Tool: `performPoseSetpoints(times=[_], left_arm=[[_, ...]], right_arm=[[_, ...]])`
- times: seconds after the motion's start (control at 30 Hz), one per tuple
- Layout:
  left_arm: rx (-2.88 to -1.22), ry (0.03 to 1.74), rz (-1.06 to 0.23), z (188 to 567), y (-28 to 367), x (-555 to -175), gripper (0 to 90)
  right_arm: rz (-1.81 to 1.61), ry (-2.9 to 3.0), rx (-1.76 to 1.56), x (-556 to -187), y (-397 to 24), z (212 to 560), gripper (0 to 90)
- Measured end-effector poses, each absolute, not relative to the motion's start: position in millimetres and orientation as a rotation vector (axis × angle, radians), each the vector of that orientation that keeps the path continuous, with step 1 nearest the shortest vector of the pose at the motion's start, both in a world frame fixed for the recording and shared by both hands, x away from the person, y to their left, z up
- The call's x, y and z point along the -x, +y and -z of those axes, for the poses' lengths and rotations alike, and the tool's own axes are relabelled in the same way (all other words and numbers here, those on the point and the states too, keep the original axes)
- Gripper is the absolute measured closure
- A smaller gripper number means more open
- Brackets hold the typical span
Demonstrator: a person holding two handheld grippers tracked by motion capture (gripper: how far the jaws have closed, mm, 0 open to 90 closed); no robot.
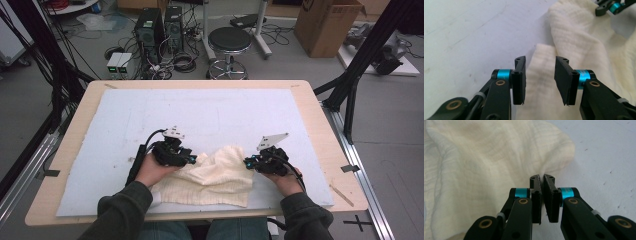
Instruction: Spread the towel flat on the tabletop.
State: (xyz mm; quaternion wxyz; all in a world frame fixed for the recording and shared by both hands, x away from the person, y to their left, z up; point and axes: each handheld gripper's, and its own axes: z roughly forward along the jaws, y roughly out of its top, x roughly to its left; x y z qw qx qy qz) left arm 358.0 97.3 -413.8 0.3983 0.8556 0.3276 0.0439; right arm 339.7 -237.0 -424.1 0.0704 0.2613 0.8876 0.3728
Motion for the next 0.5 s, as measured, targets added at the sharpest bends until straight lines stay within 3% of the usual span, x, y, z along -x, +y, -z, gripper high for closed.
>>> performPoseSetpoints(times=[0.13, 0.23, 0.5], left_arm=[[-2.230, 0.819, -0.072, 424, 79, -367, 60.5], [-2.288, 0.786, -0.100, 428, 75, -366, 83.3], [-2.121, 0.904, -0.370, 398, 127, -352, 85.5]], right_arm=[[-1.134, 2.670, -0.778, -339, -236, 425, 85.0], [-1.150, 2.666, -0.779, -338, -237, 425, 85.0], [-1.164, 2.646, -0.742, -341, -233, 417, 85.1]])
